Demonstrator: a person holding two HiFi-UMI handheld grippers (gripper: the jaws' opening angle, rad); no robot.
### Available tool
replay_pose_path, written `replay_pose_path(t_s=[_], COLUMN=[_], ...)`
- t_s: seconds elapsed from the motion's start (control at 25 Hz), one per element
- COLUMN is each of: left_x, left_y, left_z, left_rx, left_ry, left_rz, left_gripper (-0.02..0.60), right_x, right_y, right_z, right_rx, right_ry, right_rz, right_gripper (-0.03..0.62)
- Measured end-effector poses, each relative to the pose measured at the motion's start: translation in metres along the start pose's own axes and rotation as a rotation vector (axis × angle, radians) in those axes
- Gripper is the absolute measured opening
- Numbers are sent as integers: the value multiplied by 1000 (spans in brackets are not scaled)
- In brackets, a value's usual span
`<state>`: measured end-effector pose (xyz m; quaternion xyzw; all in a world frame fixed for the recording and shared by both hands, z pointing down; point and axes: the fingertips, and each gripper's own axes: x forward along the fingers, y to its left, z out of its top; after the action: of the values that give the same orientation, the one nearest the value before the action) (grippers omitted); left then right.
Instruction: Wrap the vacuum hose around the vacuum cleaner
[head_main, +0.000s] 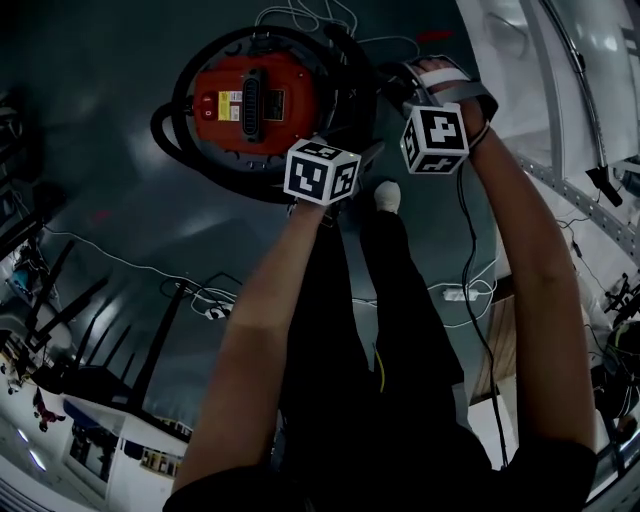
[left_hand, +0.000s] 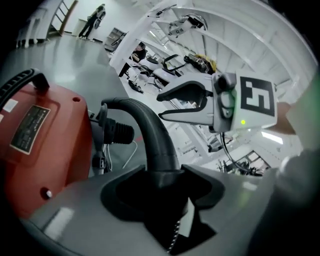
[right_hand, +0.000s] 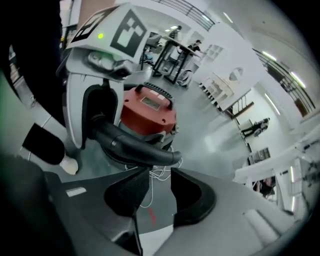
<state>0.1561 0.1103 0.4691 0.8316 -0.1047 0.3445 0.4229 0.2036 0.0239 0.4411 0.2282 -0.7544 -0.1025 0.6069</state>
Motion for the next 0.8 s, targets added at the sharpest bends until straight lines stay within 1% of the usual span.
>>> replay_pose_path(t_s=[0.12,0.2,0.24,0.28,0.36,0.44,0.56,0.6,0.68,0.72,0.8], left_x=[-8,-12,-13,-13,-11,-6,1,3,9,12,17], left_y=[1,1,0,1,4,7,15,18,24,26,29], left_z=[8,10,11,13,21,27,32,35,38,41,50], left_rx=[-60,-90,-106,-124,-158,-183,-224,-241,-297,-343,-432], left_ry=[-19,-12,-9,-10,-25,-38,-63,-74,-95,-113,-165], left_rz=[-29,-50,-56,-58,-56,-50,-27,-16,-9,-13,-22], left_gripper=[225,225,225,225,225,225,225,225,225,225,225], right_x=[-12,-18,-19,-20,-15,-8,2,5,13,17,28], right_y=[-14,-13,-10,-8,-12,-25,-49,-56,-61,-60,-59], right_z=[3,5,6,8,9,9,5,4,4,5,8], right_rx=[237,384,434,467,492,508,585,615,670,687,685], right_ry=[11,17,15,9,-8,-27,-71,-88,-112,-118,-121], right_rz=[-51,-61,-59,-55,-59,-76,-95,-88,-44,-14,38], right_gripper=[109,103,103,96,72,60,57,52,41,41,43])
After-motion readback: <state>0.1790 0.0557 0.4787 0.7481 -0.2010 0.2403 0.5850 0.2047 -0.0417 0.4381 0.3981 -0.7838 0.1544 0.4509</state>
